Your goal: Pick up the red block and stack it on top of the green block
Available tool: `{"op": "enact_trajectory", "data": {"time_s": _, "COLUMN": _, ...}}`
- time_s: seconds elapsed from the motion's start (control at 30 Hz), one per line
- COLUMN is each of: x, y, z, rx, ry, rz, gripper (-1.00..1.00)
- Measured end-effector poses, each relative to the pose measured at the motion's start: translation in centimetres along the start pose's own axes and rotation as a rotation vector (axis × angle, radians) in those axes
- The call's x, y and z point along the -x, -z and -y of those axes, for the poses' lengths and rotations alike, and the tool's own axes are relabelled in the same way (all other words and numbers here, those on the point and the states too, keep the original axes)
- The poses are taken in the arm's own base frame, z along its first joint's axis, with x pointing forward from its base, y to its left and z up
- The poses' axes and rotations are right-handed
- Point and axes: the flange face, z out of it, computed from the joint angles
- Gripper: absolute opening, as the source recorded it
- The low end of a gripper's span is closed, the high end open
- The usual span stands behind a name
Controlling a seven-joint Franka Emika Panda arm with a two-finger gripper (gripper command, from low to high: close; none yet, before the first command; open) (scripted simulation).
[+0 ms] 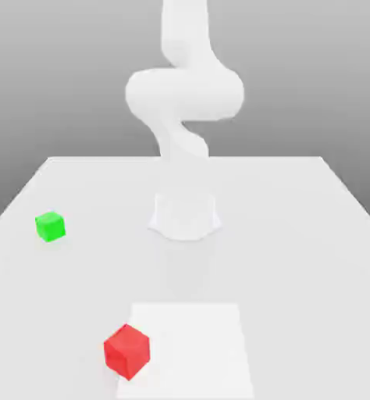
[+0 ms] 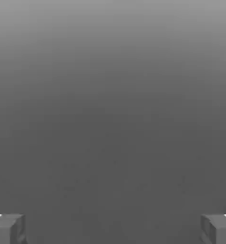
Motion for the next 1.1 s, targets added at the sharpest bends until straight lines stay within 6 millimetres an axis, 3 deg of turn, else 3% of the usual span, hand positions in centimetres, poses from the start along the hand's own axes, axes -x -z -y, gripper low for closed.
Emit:
{"op": "enact_trajectory", "data": {"time_s": 0.13, "x": 0.1, "y": -8.8, "z": -1.9, "rx": 0.121, "ry": -0.086, "rz": 0.056, "gripper": 0.0}}
{"op": "enact_trajectory", "data": {"time_s": 0.27, "x": 0.9, "y": -16.7, "z": -5.2, "rx": 0.235, "ry": -0.172, "rz": 0.111, "gripper": 0.0}}
{"op": "enact_trajectory", "data": {"time_s": 0.43, "x": 3.0, "y": -25.5, "z": -10.6, "rx": 0.375, "ry": -0.283, "rz": 0.181, "gripper": 0.0}}
{"op": "enact_trajectory", "data": {"time_s": 0.57, "x": 5.7, "y": -31.4, "z": -15.8, "rx": 0.484, "ry": -0.376, "rz": 0.238, "gripper": 0.0}}
{"op": "enact_trajectory", "data": {"time_s": 0.77, "x": 11.0, "y": -38.0, "z": -23.8, "rx": 0.633, "ry": -0.51, "rz": 0.323, "gripper": 0.0}}
{"op": "enact_trajectory", "data": {"time_s": 0.93, "x": 14.1, "y": -42.5, "z": -27.1, "rx": 0.65, "ry": -0.524, "rz": 0.333, "gripper": 0.0}}
{"op": "enact_trajectory", "data": {"time_s": 0.97, "x": 14.4, "y": -43.1, "z": -27.5, "rx": 0.65, "ry": -0.524, "rz": 0.334, "gripper": -1.0}}
{"op": "enact_trajectory", "data": {"time_s": 1.1, "x": 14.4, "y": -43.1, "z": -27.5, "rx": 0.65, "ry": -0.524, "rz": 0.333, "gripper": -1.0}}
